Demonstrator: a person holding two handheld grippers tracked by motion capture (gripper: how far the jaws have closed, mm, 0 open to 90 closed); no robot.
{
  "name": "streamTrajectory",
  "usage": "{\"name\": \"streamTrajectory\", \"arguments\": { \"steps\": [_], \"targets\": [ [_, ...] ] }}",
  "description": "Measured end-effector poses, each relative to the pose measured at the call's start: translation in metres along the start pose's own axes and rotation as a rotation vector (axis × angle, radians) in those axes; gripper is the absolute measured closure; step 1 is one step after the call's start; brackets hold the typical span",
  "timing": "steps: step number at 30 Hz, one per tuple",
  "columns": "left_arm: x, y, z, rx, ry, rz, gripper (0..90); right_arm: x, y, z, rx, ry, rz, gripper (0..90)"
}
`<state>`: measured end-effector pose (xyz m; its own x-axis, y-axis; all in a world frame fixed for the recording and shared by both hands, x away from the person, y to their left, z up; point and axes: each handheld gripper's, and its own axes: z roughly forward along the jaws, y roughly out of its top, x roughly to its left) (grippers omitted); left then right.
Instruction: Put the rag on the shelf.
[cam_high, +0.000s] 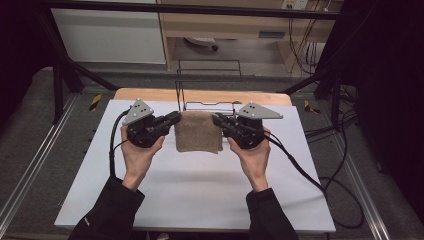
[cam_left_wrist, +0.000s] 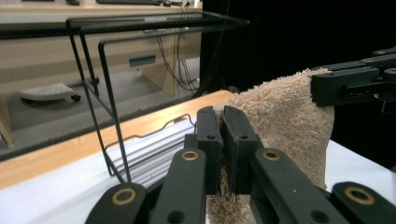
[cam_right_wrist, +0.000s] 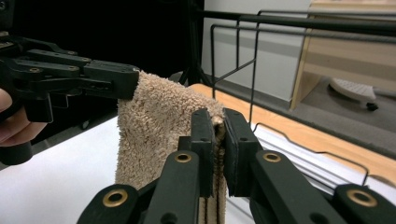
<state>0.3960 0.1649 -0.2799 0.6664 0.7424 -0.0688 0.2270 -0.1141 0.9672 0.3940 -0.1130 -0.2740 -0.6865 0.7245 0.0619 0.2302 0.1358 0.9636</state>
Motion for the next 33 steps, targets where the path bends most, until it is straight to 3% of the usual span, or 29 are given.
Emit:
{"name": "streamTrajectory", "arguments": {
  "steps": [9,18,33],
  "targets": [
    [-0.001,0.016,0.008,-0.028,0.0,0.016,85.5,-0.007,0.013,-0.005,-0.039,-0.024,-0.017,83.7],
    [0.003,0.03,0.016,-0.057,-0.003,0.006,85.5,-0.013,0.025,-0.005,-0.065,-0.042,-0.023,83.7],
    [0.003,0.052,0.026,-0.108,-0.009,0.014,85.5,-0.026,0.044,-0.008,-0.123,-0.065,-0.009,83.8]
  ]
}}
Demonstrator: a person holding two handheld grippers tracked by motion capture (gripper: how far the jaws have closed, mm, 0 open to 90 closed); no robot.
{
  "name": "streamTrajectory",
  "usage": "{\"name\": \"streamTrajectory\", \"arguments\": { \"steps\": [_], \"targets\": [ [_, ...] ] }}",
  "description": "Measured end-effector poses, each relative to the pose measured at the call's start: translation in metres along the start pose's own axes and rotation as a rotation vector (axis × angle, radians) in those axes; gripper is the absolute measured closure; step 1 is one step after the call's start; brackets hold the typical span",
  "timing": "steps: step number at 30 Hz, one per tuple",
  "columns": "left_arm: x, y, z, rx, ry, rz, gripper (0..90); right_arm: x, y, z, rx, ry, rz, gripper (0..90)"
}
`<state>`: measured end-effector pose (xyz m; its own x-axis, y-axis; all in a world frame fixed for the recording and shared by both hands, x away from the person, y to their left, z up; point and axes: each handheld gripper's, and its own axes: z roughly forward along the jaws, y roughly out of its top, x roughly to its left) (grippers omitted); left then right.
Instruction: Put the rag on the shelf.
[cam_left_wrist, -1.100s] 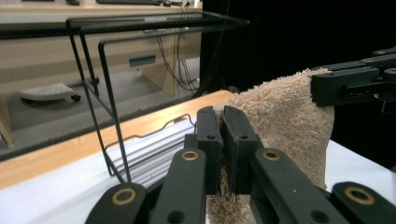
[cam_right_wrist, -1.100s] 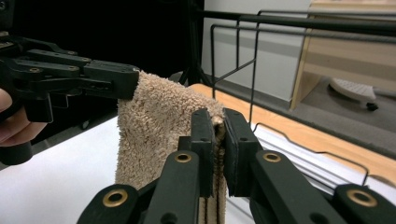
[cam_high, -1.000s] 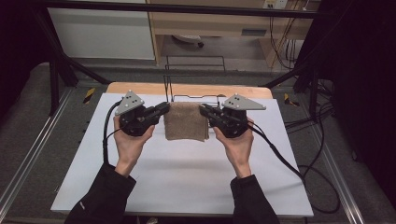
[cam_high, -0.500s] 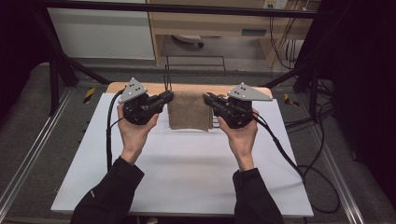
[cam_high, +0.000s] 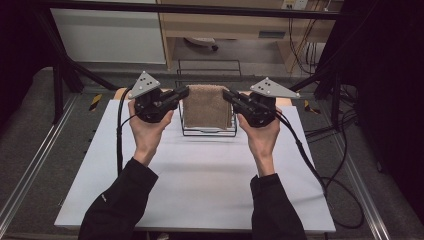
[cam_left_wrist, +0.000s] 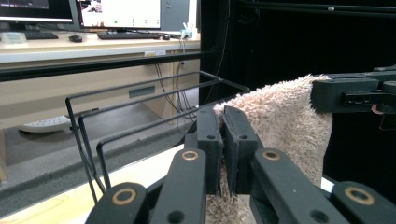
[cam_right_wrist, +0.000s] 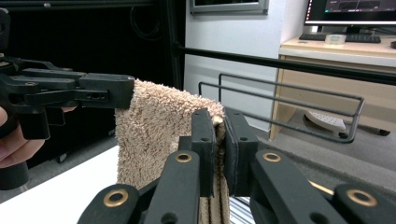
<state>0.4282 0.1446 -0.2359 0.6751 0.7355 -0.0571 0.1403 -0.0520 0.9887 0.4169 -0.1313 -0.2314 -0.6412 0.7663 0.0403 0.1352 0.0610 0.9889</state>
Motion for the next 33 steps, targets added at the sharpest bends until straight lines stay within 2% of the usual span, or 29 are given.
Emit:
{"name": "streamTrajectory", "arguments": {
  "steps": [17,24,33],
  "targets": [
    [0.004,0.029,0.012,-0.043,0.008,0.024,85.5,-0.013,0.028,0.005,-0.051,-0.02,-0.014,83.9],
    [0.005,0.042,0.014,-0.049,0.015,0.04,85.5,-0.015,0.037,0.007,-0.065,-0.027,-0.024,83.9],
    [0.008,0.05,0.017,-0.049,0.032,0.056,85.5,-0.018,0.044,0.012,-0.07,-0.036,-0.023,83.9]
  ]
}}
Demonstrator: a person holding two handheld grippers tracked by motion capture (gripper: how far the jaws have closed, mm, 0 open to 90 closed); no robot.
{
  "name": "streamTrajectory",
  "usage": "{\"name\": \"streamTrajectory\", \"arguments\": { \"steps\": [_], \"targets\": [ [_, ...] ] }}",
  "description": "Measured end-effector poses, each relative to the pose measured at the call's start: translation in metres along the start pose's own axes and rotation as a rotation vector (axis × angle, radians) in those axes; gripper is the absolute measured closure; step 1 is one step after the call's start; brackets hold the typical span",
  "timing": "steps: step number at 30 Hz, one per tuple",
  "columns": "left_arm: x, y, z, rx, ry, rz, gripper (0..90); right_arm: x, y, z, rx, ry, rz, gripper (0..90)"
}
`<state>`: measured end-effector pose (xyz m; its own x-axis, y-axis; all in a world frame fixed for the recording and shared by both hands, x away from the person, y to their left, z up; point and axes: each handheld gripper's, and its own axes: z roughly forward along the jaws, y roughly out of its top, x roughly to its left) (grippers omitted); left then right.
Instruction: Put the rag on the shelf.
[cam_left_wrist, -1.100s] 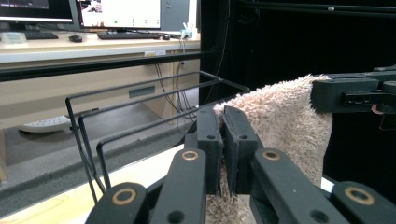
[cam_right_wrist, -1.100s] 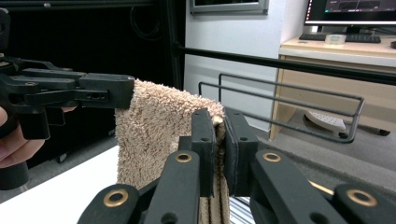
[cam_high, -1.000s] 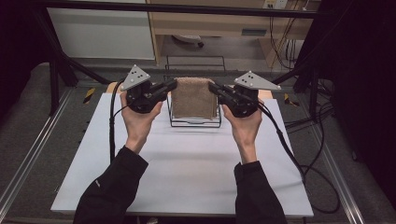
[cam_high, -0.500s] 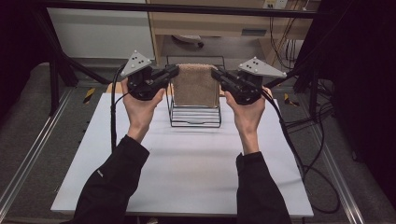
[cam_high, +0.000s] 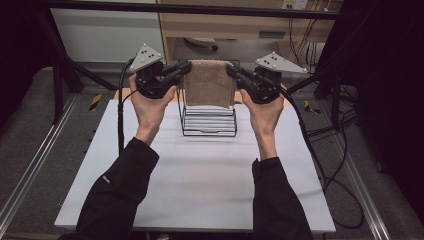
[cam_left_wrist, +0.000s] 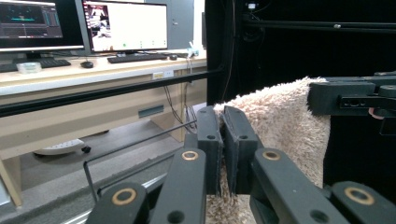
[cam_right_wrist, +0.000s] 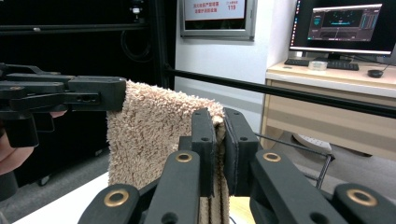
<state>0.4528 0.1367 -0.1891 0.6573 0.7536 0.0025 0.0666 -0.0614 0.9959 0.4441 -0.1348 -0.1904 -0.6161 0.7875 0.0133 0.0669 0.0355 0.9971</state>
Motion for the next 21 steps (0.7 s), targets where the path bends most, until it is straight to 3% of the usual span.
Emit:
{"name": "streamTrajectory", "arguments": {
  "steps": [10,21],
  "targets": [
    [0.007,0.017,0.007,-0.016,0.011,0.003,85.5,-0.005,0.015,0.008,-0.026,-0.005,0.0,83.9],
    [0.017,0.026,0.017,-0.023,0.014,-0.012,85.5,-0.012,0.027,0.021,-0.037,-0.022,-0.004,83.9]
  ]
}}
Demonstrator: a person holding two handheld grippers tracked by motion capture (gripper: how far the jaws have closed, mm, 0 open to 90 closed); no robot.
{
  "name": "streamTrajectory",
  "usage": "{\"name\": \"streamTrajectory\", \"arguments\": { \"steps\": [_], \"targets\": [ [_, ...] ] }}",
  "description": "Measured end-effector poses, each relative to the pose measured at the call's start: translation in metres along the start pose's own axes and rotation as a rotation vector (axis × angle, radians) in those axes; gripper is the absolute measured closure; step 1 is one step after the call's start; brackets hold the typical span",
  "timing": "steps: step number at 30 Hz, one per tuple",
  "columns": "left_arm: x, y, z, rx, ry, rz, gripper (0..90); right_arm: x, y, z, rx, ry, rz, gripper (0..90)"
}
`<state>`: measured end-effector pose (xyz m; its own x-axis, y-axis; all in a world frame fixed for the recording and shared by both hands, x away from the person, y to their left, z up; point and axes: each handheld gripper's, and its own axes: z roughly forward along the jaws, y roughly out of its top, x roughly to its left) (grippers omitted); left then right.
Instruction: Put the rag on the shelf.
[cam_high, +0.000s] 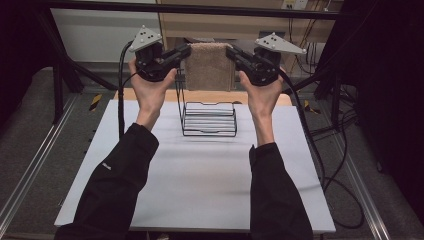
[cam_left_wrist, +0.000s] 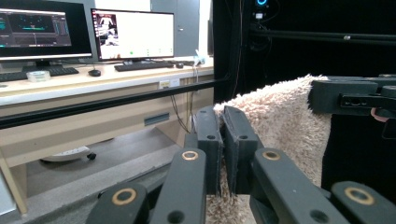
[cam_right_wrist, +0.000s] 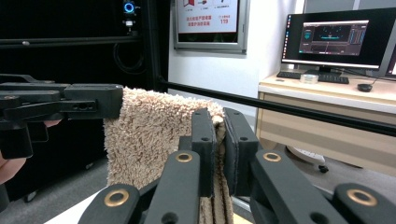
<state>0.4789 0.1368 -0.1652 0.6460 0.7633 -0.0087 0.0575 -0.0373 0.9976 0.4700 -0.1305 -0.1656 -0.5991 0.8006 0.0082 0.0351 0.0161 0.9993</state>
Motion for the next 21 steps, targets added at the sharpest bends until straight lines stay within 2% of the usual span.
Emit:
{"name": "streamTrajectory", "arguments": {
  "steps": [4,10,15,19,21],
  "targets": [
    [0.004,0.003,0.004,-0.001,0.001,-0.004,85.5,-0.004,0.004,0.006,0.001,-0.005,-0.005,83.9],
    [0.009,0.009,0.011,0.009,0.019,0.022,85.5,-0.007,0.006,0.013,-0.002,-0.005,-0.006,83.9],
    [0.014,0.01,0.018,0.012,0.023,0.011,85.5,-0.012,0.007,0.019,-0.002,-0.007,-0.007,83.8],
    [0.017,0.012,0.024,0.017,0.03,0.028,85.5,-0.016,0.008,0.024,-0.004,-0.01,-0.022,83.8],
    [0.019,0.012,0.027,0.019,0.034,0.023,85.5,-0.018,0.008,0.027,0.003,-0.017,-0.023,83.9]
  ]
}}
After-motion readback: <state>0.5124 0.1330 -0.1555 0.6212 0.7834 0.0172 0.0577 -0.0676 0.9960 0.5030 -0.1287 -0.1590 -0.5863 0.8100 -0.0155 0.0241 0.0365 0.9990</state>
